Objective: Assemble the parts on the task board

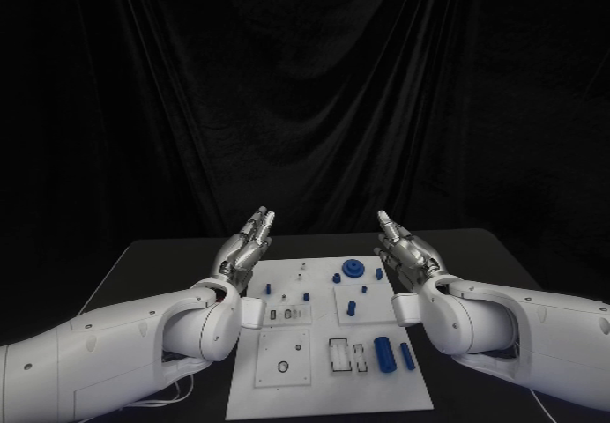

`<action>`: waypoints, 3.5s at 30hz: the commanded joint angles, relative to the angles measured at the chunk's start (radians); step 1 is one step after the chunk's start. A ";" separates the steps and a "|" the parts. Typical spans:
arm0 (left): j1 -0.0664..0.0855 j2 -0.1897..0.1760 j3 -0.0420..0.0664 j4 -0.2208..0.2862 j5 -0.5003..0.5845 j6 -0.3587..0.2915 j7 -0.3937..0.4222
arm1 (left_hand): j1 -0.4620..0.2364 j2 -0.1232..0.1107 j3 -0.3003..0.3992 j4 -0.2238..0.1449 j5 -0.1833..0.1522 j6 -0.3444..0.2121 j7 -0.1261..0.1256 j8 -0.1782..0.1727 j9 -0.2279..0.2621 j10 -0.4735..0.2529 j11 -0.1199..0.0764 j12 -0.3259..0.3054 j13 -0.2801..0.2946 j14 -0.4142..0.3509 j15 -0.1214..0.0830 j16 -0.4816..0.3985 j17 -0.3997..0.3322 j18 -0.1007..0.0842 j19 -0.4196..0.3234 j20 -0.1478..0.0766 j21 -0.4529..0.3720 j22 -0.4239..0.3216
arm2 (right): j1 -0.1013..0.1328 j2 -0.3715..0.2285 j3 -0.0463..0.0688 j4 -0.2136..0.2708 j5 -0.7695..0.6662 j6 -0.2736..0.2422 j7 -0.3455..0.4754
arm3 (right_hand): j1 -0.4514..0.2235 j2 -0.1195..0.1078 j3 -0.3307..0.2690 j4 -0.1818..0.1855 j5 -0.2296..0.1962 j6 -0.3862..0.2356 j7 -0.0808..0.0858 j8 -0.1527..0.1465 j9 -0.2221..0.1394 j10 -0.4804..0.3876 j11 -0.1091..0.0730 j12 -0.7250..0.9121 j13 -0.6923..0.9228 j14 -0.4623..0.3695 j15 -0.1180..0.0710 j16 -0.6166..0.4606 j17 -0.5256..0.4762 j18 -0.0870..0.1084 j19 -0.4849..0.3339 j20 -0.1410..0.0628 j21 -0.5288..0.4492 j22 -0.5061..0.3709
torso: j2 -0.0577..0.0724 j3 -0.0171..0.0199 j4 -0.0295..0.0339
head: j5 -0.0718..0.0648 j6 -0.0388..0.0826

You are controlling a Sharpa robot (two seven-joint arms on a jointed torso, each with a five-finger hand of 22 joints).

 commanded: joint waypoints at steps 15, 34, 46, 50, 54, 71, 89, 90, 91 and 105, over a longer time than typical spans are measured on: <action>0.053 -0.032 -0.073 -0.006 0.134 0.435 0.195 | 0.156 0.003 0.104 -0.009 0.284 0.075 0.054 0.020 0.013 -0.003 0.083 -0.006 -0.001 0.000 0.050 -0.004 -0.001 0.035 -0.001 0.065 -0.006 -0.001 | 0.041 -0.016 -0.045 0.001 0.165 0.275 0.026 | 0.082 -0.019 -0.018 0.008 -0.003 0.004 0.100 0.079 0.008 0.007 0.100 0.044 0.012 0.008 0.061 0.022 0.008 0.015 0.013 0.067 0.013 -0.014 | 0.000 0.0005 -0.0002 | 0.021 -0.061; 0.050 -0.079 -0.073 -0.048 0.102 0.516 0.217 | 0.291 -0.025 0.173 -0.007 0.398 0.217 0.131 0.066 0.031 0.147 0.207 0.154 0.046 0.050 0.118 0.083 0.025 0.024 0.084 0.125 0.050 0.040 | 0.044 -0.048 -0.045 -0.072 0.140 0.477 0.003 | 0.321 -0.051 0.032 -0.039 0.177 0.053 0.116 0.434 0.046 0.152 0.278 0.592 0.084 0.350 0.158 0.465 0.113 -0.016 0.464 0.120 0.267 0.097 | -0.001 -0.0015 0.0024 | 0.061 -0.185; 0.059 -0.185 -0.073 -0.017 -0.018 0.510 0.267 | 0.315 -0.059 0.244 -0.059 0.415 0.376 0.193 0.117 0.045 0.210 0.249 0.325 0.063 0.164 0.174 0.219 0.046 0.016 0.236 0.171 0.138 0.083 | 0.164 -0.068 -0.045 -0.116 -0.208 0.426 -0.083 | 0.580 -0.107 0.136 -0.262 0.211 0.254 0.167 0.727 0.091 0.317 0.238 0.809 0.099 0.861 0.052 0.650 0.180 0.019 0.950 0.031 0.574 0.216 | 0.033 -0.0117 0.0032 | 0.088 -0.234; 0.061 -0.213 -0.073 -0.002 -0.026 0.522 0.266 | 0.318 -0.079 0.256 -0.079 0.417 0.388 0.200 0.118 0.046 0.213 0.262 0.345 0.063 0.175 0.187 0.232 0.046 0.001 0.257 0.171 0.150 0.088 | 0.222 -0.047 -0.045 -0.150 -0.426 0.397 -0.174 | 0.600 -0.127 0.141 -0.260 0.158 0.347 0.163 0.717 0.076 0.425 0.205 0.819 0.084 1.007 0.003 0.688 0.191 0.019 1.016 -0.013 0.722 0.301 | 0.060 -0.0176 0.0028 | 0.098 -0.217; 0.065 -0.227 -0.073 0.004 -0.029 0.525 0.266 | 0.317 -0.085 0.264 -0.090 0.419 0.403 0.201 0.121 0.047 0.218 0.266 0.358 0.064 0.186 0.191 0.244 0.048 -0.004 0.270 0.170 0.157 0.091 | 0.273 -0.022 -0.045 -0.182 -0.726 0.366 -0.278 | 0.618 -0.145 0.150 -0.228 0.124 0.400 0.154 0.668 0.047 0.504 0.185 0.762 0.061 1.093 -0.026 0.792 0.240 0.019 1.035 -0.037 0.881 0.408 | 0.086 -0.0241 0.0095 | 0.090 -0.198; 0.068 -0.294 -0.073 0.091 -0.031 0.528 0.311 | 0.312 -0.086 0.292 -0.108 0.441 0.445 0.201 0.131 0.051 0.235 0.266 0.393 0.065 0.216 0.197 0.275 0.051 -0.013 0.305 0.169 0.177 0.098 | 0.320 0.040 -0.045 -0.207 -1.805 0.234 -0.531 | 0.632 -0.274 0.280 0.002 -0.093 0.804 0.113 0.231 0.049 0.854 0.145 0.370 0.062 1.430 -0.070 1.278 0.865 -0.102 1.407 -0.076 1.446 1.257 | 0.183 -0.0649 0.0337 | 0.033 -0.135; 0.068 -0.318 -0.070 0.120 -0.031 0.496 0.320 | 0.282 -0.130 0.304 -0.148 0.466 0.478 0.208 0.136 0.053 0.251 0.279 0.423 0.065 0.240 0.213 0.304 0.053 -0.031 0.346 0.169 0.201 0.107 | 0.275 0.052 -0.045 -0.178 -2.003 0.287 -0.603 | 0.590 -0.328 0.342 -0.007 -0.157 0.824 0.113 0.093 0.047 0.889 0.150 0.214 0.064 1.441 -0.071 1.256 0.873 -0.099 1.403 -0.074 1.433 1.250 | 0.239 -0.0936 0.0512 | -0.002 -0.091; 0.068 -0.318 -0.070 0.121 -0.031 0.498 0.320 | 0.282 -0.130 0.304 -0.148 0.466 0.478 0.208 0.136 0.053 0.251 0.279 0.423 0.065 0.240 0.213 0.304 0.053 -0.031 0.346 0.169 0.201 0.107 | 0.272 0.053 -0.045 -0.179 -2.005 0.287 -0.604 | 0.589 -0.329 0.343 -0.008 -0.158 0.823 0.112 0.091 0.047 0.889 0.150 0.212 0.064 1.441 -0.072 1.256 0.874 -0.099 1.403 -0.075 1.432 1.250 | 0.241 -0.0940 0.0518 | -0.005 -0.087; 0.068 -0.318 -0.070 0.121 -0.031 0.498 0.320 | 0.282 -0.130 0.304 -0.148 0.466 0.478 0.208 0.136 0.053 0.251 0.279 0.423 0.065 0.240 0.213 0.304 0.053 -0.031 0.346 0.169 0.201 0.107 | 0.271 0.053 -0.045 -0.179 -2.006 0.286 -0.605 | 0.589 -0.329 0.343 -0.008 -0.158 0.823 0.112 0.091 0.047 0.889 0.150 0.212 0.064 1.441 -0.072 1.256 0.874 -0.099 1.403 -0.075 1.432 1.250 | 0.242 -0.0940 0.0521 | -0.006 -0.085; 0.067 -0.327 -0.070 0.130 -0.031 0.511 0.316 | 0.280 -0.126 0.314 -0.155 0.470 0.477 0.209 0.135 0.053 0.248 0.280 0.422 0.064 0.236 0.212 0.302 0.052 -0.032 0.346 0.168 0.200 0.106 | 0.233 0.063 -0.045 -0.203 -2.017 0.252 -0.593 | 0.586 -0.331 0.372 -0.022 -0.124 0.814 0.098 0.059 0.050 0.927 0.150 0.196 0.066 1.445 -0.064 1.257 0.889 -0.100 1.405 -0.070 1.432 1.255 | 0.244 -0.0909 0.0513 | -0.007 -0.084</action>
